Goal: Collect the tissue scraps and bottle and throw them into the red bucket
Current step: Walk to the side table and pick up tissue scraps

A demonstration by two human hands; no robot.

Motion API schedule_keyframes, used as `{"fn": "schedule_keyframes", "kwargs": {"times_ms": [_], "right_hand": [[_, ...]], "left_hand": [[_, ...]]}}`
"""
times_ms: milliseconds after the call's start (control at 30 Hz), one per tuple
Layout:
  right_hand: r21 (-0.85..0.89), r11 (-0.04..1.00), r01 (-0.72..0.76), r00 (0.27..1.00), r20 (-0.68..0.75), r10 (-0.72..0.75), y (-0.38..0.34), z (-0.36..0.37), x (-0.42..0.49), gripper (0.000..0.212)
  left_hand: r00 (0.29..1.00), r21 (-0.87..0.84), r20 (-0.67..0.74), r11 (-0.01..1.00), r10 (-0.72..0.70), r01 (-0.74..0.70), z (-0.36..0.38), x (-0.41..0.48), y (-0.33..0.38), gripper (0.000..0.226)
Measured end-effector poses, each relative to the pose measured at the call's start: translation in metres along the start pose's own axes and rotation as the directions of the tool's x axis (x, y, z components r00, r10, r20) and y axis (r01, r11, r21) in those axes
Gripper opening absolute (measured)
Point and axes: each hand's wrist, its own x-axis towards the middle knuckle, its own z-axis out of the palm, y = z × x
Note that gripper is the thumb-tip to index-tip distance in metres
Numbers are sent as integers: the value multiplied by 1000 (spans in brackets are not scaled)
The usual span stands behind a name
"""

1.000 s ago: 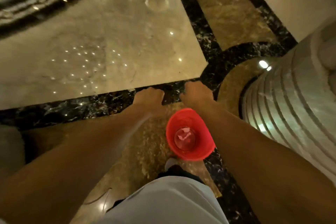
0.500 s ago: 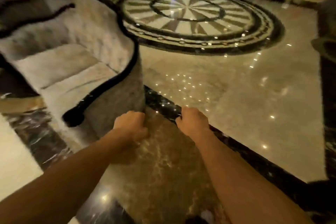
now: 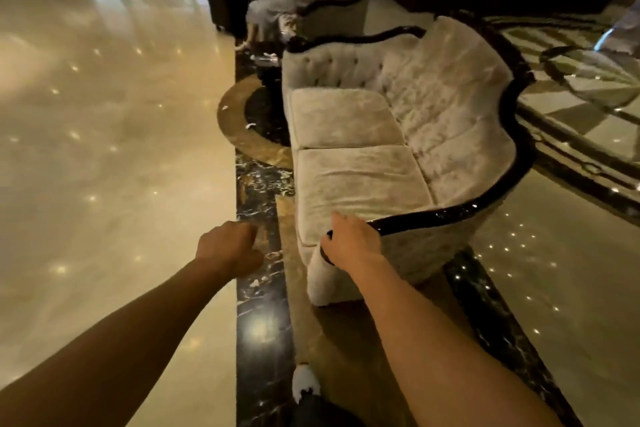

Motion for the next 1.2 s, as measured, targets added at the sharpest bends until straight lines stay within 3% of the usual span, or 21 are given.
{"fn": "schedule_keyframes", "kwargs": {"times_ms": [233, 467, 800, 1067, 1200], "right_hand": [[-27, 985, 173, 984, 52, -171, -79, -3, 179, 37], [-72, 940, 333, 940, 99, -326, -183, 11, 360, 36], [-80, 967, 243, 969, 71, -237, -309, -27, 629, 33], [-55, 986, 156, 986, 70, -152, -347, -44, 854, 37], [-78, 987, 141, 983, 133, -130, -356, -34, 974, 40]], "left_hand": [[968, 0, 36, 969, -248, 248, -27, 122, -90, 37], [939, -46, 74, 940, -335, 339, -40, 265, -189, 35], [959, -49, 128, 965, -251, 259, -101, 547, -340, 36], [985, -111, 131, 985, -115, 130, -160, 774, -374, 55], [966, -75, 184, 978, -181, 197, -162, 882, -404, 42]]}}
